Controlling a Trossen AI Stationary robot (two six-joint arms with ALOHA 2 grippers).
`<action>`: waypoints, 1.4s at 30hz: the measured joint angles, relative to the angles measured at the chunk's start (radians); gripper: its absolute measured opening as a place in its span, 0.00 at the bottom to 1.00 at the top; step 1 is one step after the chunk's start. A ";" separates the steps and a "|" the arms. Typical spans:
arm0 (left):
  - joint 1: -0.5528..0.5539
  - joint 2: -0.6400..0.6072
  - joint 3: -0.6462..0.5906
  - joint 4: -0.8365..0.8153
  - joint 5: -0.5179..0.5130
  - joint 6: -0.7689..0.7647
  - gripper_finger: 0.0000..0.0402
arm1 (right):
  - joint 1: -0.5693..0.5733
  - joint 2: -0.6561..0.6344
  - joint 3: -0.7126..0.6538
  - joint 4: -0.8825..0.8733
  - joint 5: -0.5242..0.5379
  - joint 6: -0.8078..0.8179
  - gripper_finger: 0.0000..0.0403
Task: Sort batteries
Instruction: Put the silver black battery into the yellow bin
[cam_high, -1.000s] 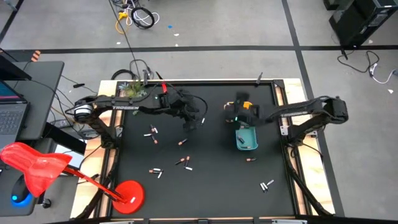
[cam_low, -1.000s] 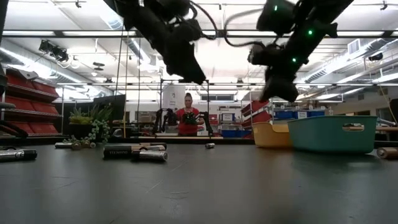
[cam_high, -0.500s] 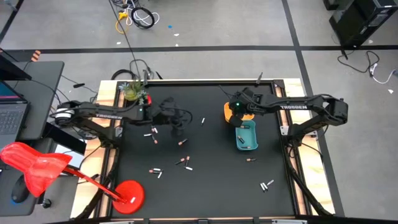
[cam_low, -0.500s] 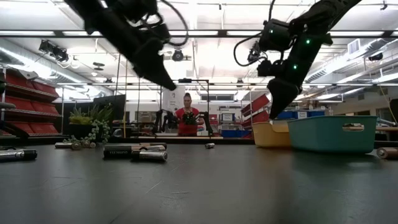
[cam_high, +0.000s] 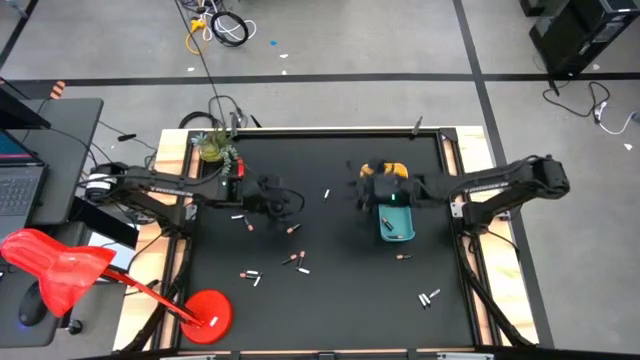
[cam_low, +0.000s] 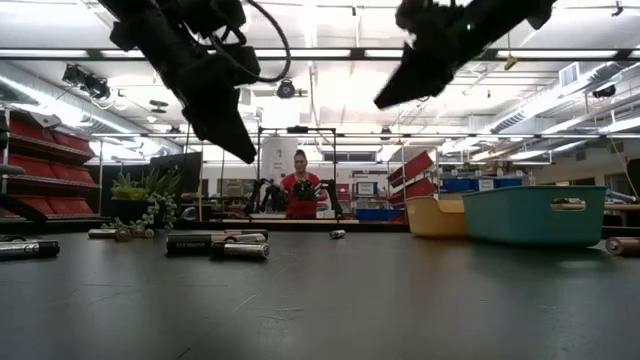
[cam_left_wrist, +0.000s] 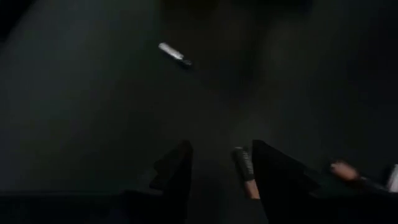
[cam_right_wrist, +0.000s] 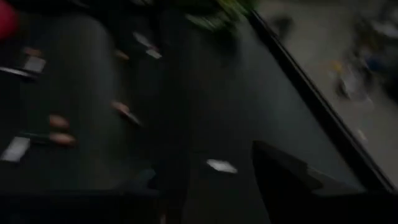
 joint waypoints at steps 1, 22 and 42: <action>-0.018 0.000 0.000 0.001 -0.010 -0.011 0.42 | 0.027 0.013 -0.013 0.063 0.000 -0.012 0.43; -0.408 0.134 0.084 -0.024 -0.069 -0.375 0.42 | 0.008 0.138 -0.266 0.839 -0.032 -0.180 0.39; -0.345 0.444 0.084 0.315 0.099 0.017 0.42 | 0.002 0.138 -0.303 0.858 -0.101 -0.095 0.38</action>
